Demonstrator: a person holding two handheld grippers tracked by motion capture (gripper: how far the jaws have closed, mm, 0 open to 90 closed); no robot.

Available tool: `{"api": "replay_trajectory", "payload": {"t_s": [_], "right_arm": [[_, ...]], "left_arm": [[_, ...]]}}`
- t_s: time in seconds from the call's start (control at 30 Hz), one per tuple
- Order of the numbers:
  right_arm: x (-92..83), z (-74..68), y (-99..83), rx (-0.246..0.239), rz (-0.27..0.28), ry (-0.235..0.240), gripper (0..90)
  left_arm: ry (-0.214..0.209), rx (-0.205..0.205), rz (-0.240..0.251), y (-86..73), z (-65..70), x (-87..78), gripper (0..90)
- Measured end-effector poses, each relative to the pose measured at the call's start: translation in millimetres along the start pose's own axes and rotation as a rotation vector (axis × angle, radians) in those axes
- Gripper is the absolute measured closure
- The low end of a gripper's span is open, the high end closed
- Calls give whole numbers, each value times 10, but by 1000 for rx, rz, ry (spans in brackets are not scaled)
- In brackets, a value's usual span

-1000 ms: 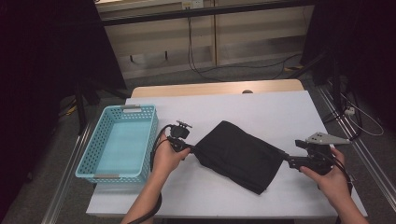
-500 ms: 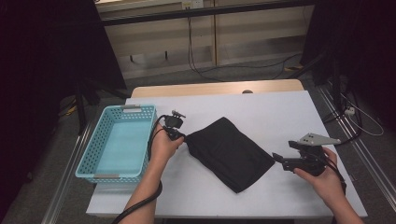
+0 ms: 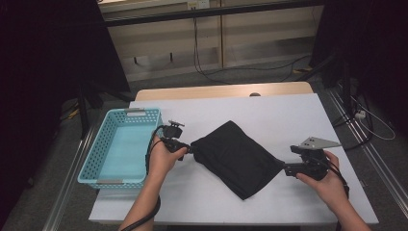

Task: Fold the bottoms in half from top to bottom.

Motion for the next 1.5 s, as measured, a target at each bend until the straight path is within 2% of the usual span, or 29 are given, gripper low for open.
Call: {"api": "replay_trajectory", "payload": {"t_s": [0.13, 0.2, 0.23, 0.33, 0.43, 0.47, 0.53, 0.57, 0.6, 0.7, 0.83, 0.87, 0.97, 1.23, 1.43, 1.5], "right_arm": [[0, -17, 6, 1, 1, 3, 201], [-6, -29, 10, -3, 4, 7, 201], [-10, -34, 10, -3, 6, 8, 201], [-9, -34, 5, -4, 4, 8, 201], [-9, -29, -2, -2, 1, 8, 201], [-12, -24, -5, -5, 1, 7, 201], [-15, -23, -7, -5, 2, 7, 201], [-19, -25, -9, -2, 0, 5, 201], [-25, -28, -13, -2, 1, 5, 201], [-34, -35, -17, -4, 1, 6, 201], [-47, -49, -24, -8, 0, 9, 201], [-48, -51, -26, -9, 1, 11, 201], [-54, -58, -27, -10, 2, 13, 201], [-64, -96, -25, -14, 5, 21, 201], [-39, -151, 1, -29, 7, 32, 201], [-29, -162, 2, -28, 3, 36, 201]], "left_arm": [[-21, -20, 2, -47, 20, 66, 423], [-11, -32, 19, -56, 32, 112, 427], [-21, -34, 23, -59, 43, 133, 460], [-10, -34, 30, -55, 83, 163, 496], [-10, -23, 16, -58, 143, 185, 587], [-26, -35, 8, -66, 176, 201, 688], [-31, -42, 4, -67, 183, 202, 719], [-60, -65, -4, -70, 200, 204, 784], [-53, -63, -7, -68, 200, 203, 819], [-38, -74, -16, -51, 199, 181, 834], [-39, -95, -25, -11, 156, 121, 854], [-46, -96, -29, 2, 144, 105, 855], [-25, -87, -31, 56, 113, 69, 857], [23, -99, -44, 196, -101, -7, 857], [60, -102, -45, 331, -208, 4, 858], [69, -115, -43, 369, -251, 26, 858]]}}
Point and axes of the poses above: each handheld gripper's, and its own axes: x roughly forward along the jaws, y roughly out of its top, z roughly to its right, the point moved 5 cm from there along x, roughly forward along the jaws, and after that the axes turned 4 degrees about -y, right-handed, at the moved point
